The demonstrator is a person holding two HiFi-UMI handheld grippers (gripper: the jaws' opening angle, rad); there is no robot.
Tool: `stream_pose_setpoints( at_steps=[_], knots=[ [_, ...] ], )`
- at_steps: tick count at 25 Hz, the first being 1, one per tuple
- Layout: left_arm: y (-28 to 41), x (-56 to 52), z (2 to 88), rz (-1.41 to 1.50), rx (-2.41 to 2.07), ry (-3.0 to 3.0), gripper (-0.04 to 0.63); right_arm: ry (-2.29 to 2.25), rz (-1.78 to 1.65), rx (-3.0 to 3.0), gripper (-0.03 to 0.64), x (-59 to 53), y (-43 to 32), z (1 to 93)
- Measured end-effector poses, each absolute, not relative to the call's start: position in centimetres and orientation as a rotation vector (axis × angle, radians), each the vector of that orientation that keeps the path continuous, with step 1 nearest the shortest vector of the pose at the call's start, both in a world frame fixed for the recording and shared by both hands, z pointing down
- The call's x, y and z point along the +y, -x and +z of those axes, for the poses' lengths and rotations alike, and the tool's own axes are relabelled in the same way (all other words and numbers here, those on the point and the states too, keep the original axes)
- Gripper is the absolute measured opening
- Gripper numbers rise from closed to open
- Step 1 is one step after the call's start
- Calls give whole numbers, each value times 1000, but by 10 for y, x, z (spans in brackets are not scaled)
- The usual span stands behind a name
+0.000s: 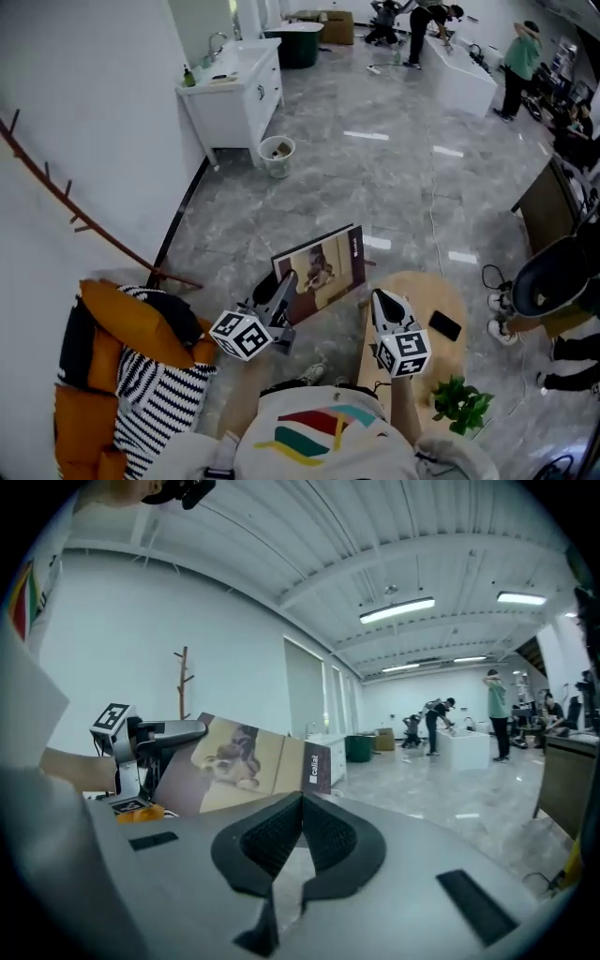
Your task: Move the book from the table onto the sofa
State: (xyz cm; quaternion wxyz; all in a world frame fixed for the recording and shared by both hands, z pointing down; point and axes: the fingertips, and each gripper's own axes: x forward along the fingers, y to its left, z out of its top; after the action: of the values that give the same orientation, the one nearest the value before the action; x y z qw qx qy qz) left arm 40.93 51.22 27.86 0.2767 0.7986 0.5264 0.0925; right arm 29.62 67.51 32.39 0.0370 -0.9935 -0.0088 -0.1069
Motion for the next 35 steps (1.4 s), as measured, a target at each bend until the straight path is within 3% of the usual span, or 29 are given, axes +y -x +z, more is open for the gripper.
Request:
stream_pose_setpoints(
  at_steps=[11, 18, 27, 35],
  knots=[
    [-375, 287, 274, -32, 680, -2269, 153, 2996, -286, 823, 12, 516, -364, 317],
    [-298, 165, 282, -168, 256, -2236, 153, 2843, -339, 1109, 12, 436, -355, 330],
    [-226, 40, 275, -354, 25, -2210, 153, 2773, -434, 1263, 12, 342, -340, 338],
    [-98, -141, 283, -514, -200, -2196, 153, 2654, -391, 1585, 12, 121, -298, 321]
  ],
)
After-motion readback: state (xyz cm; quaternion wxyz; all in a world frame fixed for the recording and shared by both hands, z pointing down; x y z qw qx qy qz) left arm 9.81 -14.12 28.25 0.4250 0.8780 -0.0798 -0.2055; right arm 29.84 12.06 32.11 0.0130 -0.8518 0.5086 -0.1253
